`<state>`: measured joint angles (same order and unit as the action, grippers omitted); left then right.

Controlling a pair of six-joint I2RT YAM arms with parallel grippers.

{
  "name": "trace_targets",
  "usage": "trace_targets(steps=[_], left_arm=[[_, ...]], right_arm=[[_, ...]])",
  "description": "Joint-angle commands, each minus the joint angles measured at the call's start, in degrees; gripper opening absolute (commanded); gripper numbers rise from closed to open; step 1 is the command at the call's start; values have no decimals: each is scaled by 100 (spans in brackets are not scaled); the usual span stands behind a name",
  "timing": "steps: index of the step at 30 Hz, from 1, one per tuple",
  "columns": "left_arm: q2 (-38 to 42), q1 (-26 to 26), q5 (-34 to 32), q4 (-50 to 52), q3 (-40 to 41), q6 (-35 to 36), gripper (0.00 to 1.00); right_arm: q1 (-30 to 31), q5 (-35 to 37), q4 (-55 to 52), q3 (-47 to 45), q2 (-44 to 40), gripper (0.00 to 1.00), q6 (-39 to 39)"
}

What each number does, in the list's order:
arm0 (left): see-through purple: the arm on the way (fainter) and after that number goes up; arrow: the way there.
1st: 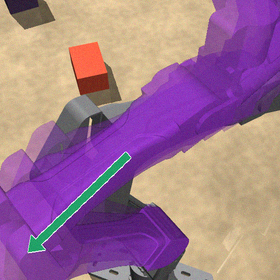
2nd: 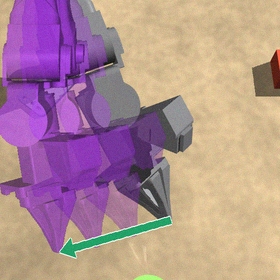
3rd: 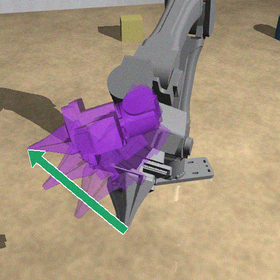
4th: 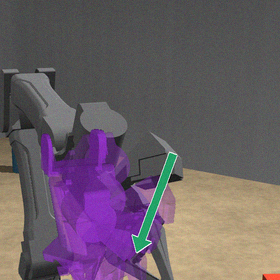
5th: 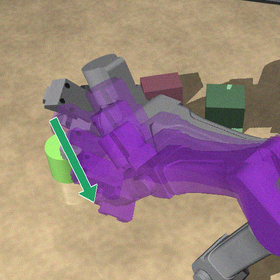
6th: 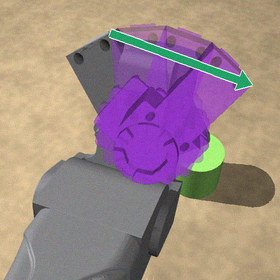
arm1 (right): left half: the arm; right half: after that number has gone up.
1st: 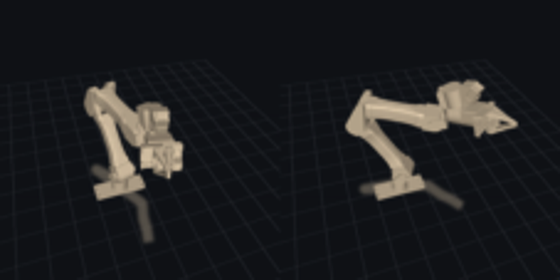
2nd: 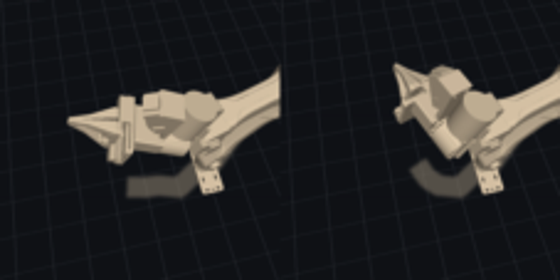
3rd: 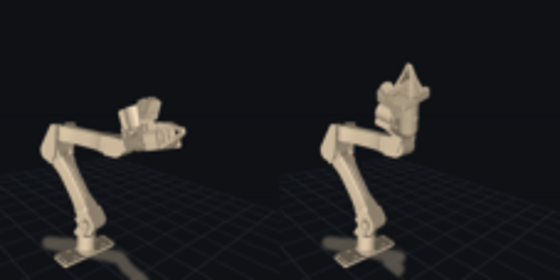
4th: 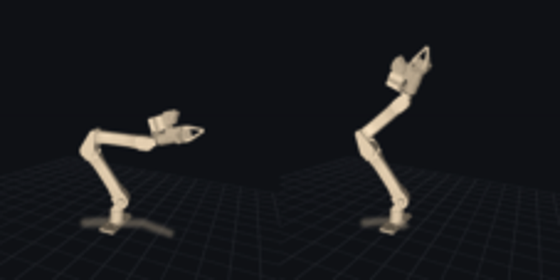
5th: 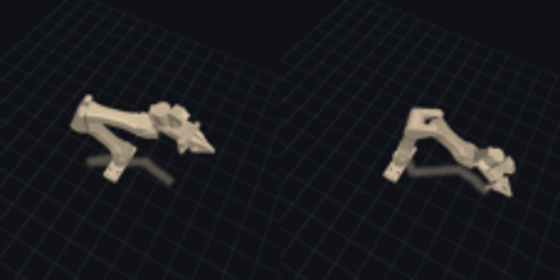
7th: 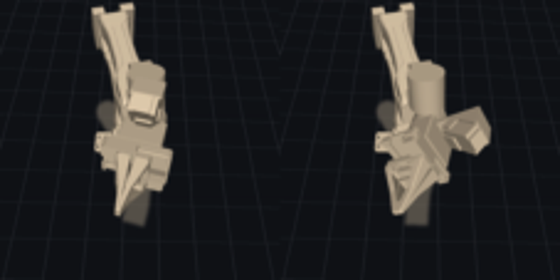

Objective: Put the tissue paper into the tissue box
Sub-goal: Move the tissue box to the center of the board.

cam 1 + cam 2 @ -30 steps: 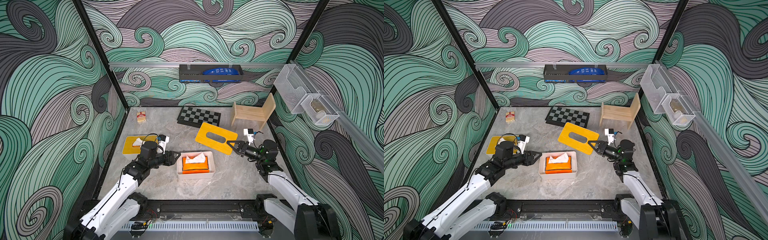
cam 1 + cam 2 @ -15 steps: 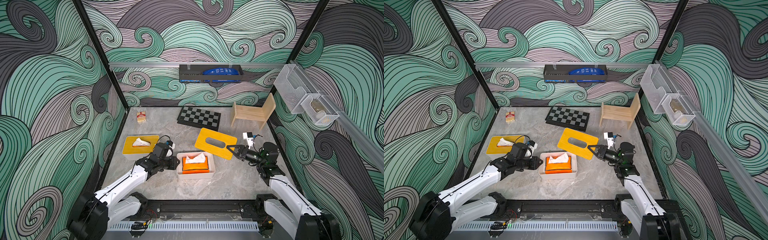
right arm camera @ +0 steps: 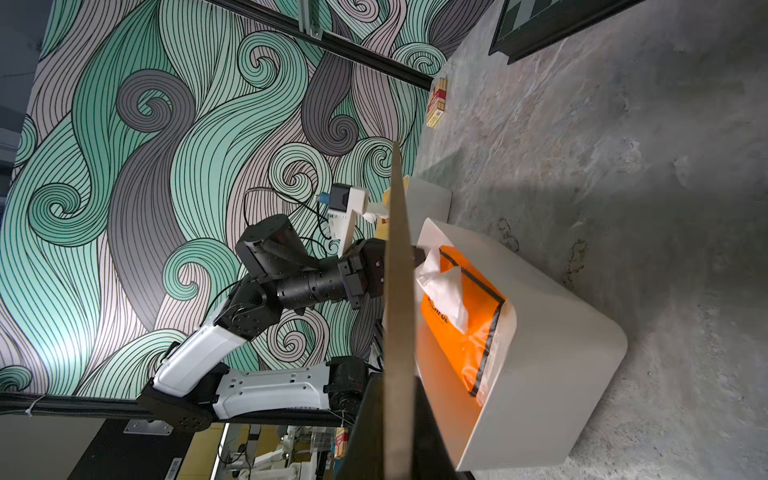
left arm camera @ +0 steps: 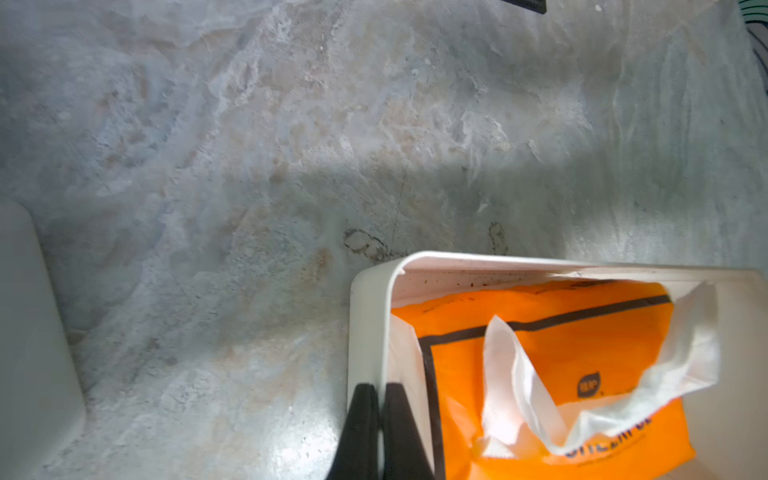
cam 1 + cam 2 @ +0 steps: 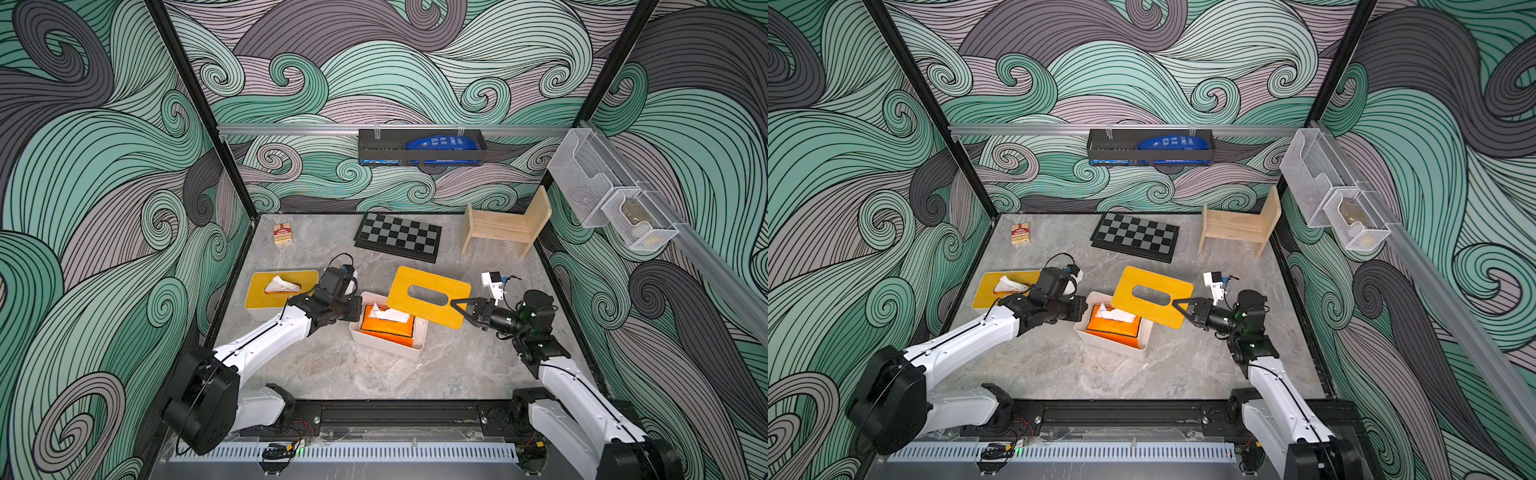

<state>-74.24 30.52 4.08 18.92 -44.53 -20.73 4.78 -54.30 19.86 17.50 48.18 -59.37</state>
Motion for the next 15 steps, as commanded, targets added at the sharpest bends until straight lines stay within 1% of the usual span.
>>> trace_targets(steps=[1,5,8,10,15], left_arm=[[-150,12,-258,82,-466,317,1],[-300,13,-546,160,-709,510,2],[-381,10,-755,165,-783,596,6],[-424,10,-803,169,-816,659,10],[-430,-2,-829,189,-847,728,26]], right_arm=[[159,21,89,-32,-218,0,-193],[424,134,329,-112,-240,0,-503],[682,208,1042,-305,-142,0,-1003],[834,260,1274,-369,-17,0,-1146],[1120,501,1542,-439,221,0,-1243]])
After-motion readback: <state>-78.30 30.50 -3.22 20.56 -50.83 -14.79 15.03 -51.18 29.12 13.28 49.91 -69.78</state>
